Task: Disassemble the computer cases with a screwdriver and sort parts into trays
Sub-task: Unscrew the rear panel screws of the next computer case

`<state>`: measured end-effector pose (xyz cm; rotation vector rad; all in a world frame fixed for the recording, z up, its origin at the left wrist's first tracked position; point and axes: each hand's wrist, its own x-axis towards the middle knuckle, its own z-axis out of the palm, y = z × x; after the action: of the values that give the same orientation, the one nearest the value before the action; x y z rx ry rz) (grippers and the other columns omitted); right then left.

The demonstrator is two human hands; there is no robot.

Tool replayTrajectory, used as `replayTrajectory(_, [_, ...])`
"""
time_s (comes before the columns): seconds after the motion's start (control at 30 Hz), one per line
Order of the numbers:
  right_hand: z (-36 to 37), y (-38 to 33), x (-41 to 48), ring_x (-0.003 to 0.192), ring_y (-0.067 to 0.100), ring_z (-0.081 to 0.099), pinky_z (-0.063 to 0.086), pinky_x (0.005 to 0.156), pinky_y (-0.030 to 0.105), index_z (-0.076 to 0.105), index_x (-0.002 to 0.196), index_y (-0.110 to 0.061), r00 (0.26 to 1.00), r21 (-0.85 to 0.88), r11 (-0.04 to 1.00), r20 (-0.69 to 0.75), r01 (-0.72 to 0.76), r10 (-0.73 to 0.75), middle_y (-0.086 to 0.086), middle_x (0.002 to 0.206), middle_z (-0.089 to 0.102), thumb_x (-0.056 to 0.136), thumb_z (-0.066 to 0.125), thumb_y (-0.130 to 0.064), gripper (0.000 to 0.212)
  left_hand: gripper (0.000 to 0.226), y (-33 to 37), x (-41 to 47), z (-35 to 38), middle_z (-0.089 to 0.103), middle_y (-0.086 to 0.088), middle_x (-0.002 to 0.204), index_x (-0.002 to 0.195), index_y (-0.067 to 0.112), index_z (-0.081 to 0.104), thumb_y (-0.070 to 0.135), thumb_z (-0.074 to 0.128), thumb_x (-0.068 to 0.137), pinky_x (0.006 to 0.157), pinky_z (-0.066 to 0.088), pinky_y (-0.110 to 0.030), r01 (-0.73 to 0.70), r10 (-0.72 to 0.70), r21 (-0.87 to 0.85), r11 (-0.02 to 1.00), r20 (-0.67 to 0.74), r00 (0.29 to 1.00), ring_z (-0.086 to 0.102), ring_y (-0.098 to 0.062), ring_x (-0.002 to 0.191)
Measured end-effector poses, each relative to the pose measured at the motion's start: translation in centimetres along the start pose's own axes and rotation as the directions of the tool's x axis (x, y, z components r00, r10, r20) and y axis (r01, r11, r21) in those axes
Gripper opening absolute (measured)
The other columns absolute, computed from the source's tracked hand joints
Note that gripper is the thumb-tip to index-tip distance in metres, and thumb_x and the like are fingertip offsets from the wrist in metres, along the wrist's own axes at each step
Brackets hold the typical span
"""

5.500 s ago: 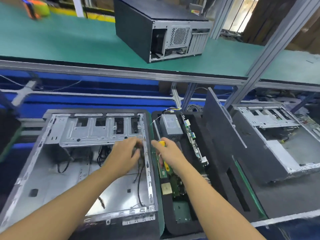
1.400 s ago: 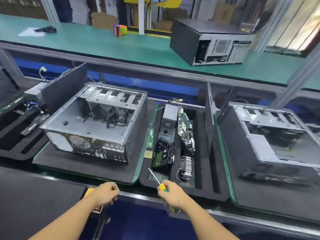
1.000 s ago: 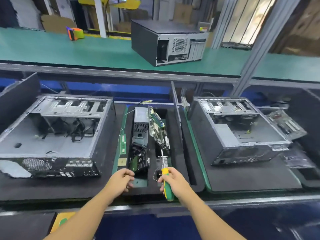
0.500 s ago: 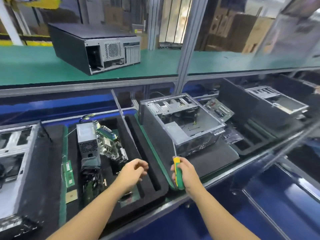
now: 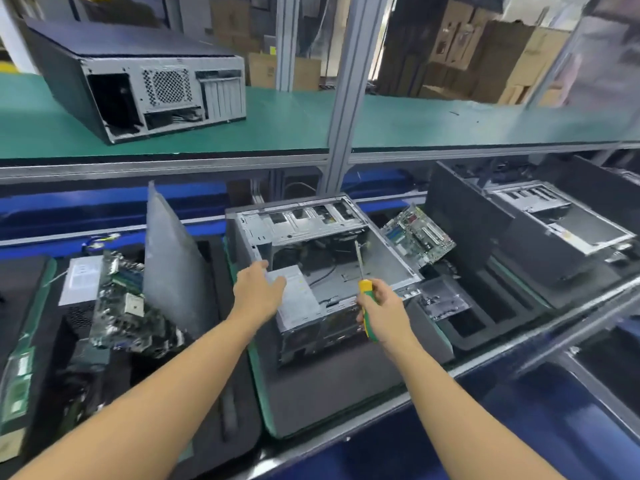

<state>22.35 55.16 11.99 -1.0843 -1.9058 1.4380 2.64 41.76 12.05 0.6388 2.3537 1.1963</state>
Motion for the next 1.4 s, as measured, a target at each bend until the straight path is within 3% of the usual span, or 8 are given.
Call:
replayTrajectory(0.1, [-2.2,-0.2,3.7,0.051,0.01,0.054,0.046,0.051,0.022,0.059,0.099,-0.036,0.996,-0.063,0.995,0.033,0.079,-0.077,-0.005,0.076,0.062,0.096,0.058,-0.012,0.024,0.059,2.4,1.5,2.0,0.021,-0.012,0.157,0.148,0.026,0.036,0.038,0.057,0.094,0.112,0.031,-0.047,0.103,-0.097,0.121,0.987,-0.054,0.994,0.028,-0.037,0.139])
replayTrajectory(0.27, [-4.6,0.4,8.3,0.055,0.008,0.064,0.05,0.056,0.027,0.052,0.09,-0.055,0.987,-0.281,0.954,0.144,0.107,-0.069,-0.011,0.083,0.066,0.09,0.056,-0.035,0.02,0.062,3.7,3.0,4.6,0.006,-0.011,0.163,0.149,0.034,0.028,0.047,0.052,0.094,0.11,0.034,-0.054,0.234,-0.206,0.27,0.934,-0.128,0.97,0.028,-0.042,0.139])
replayTrajectory(0.43, [-5.1,0.8,10.6,0.073,0.033,0.068,0.057,0.069,0.048,0.054,0.087,-0.028,0.978,-0.388,0.919,0.207,0.068,0.015,0.002,0.083,0.067,0.086,0.054,-0.035,0.007,0.062,2.3,3.4,6.4,-0.01,-0.009,0.165,0.154,0.03,0.022,0.041,0.045,0.098,0.105,0.039,-0.054,0.208,-0.162,0.377,0.903,-0.151,0.975,0.022,-0.045,0.141])
replayTrajectory(0.7, [-4.2,0.7,11.2,0.072,0.027,0.059,0.043,0.057,0.033,0.053,0.112,-0.025,0.967,-0.639,0.759,0.248,0.124,0.052,0.005,0.085,0.065,0.094,0.05,-0.034,0.02,0.082,0.7,3.4,7.8,-0.006,-0.007,0.164,0.143,0.048,0.033,0.09,0.034,0.072,0.099,0.042,-0.052,0.126,-0.019,0.6,0.79,-0.182,0.983,0.033,-0.045,0.128])
replayTrajectory(0.83, [-3.6,0.7,10.7,0.074,0.031,0.05,0.029,0.053,0.034,0.04,0.11,-0.016,0.951,-0.739,0.637,0.308,0.22,0.028,-0.001,0.072,0.045,0.095,0.053,-0.029,0.024,0.074,0.6,3.4,7.5,-0.009,-0.007,0.163,0.135,0.044,0.038,0.076,0.05,0.07,0.098,0.042,-0.053,0.092,-0.006,0.614,0.784,-0.14,0.99,0.032,-0.048,0.128])
replayTrajectory(1.0, [-3.4,0.1,10.5,0.079,0.031,0.051,0.034,0.062,0.034,0.039,0.117,-0.013,0.938,-0.801,0.554,0.334,0.228,0.096,0.009,0.088,0.054,0.091,0.059,-0.028,0.036,0.071,0.8,3.2,7.3,-0.009,-0.011,0.163,0.135,0.042,0.039,0.069,0.055,0.072,0.096,0.042,-0.051,0.056,0.009,0.61,0.79,-0.103,0.995,0.031,-0.049,0.128])
replayTrajectory(1.23, [-4.1,0.6,9.4,0.074,0.031,0.051,0.034,0.053,0.033,0.04,0.12,-0.013,0.952,-0.779,0.596,0.296,0.192,0.08,0.002,0.074,0.047,0.092,0.059,-0.029,0.038,0.073,1.1,3.1,7.1,-0.012,-0.006,0.164,0.14,0.045,0.035,0.072,0.056,0.076,0.094,0.048,-0.047,0.035,-0.011,0.632,0.774,-0.042,0.999,0.025,-0.05,0.135])
replayTrajectory(1.4, [-4.3,1.1,9.2,0.076,0.034,0.054,0.04,0.06,0.035,0.04,0.121,-0.013,0.954,-0.749,0.632,0.295,0.196,0.055,0.014,0.092,0.06,0.092,0.058,-0.029,0.038,0.079,1.4,3.5,7.3,-0.021,0.002,0.162,0.145,0.048,0.027,0.07,0.058,0.076,0.08,0.046,-0.042,0.091,-0.103,0.617,0.782,-0.016,0.995,0.018,-0.047,0.14])
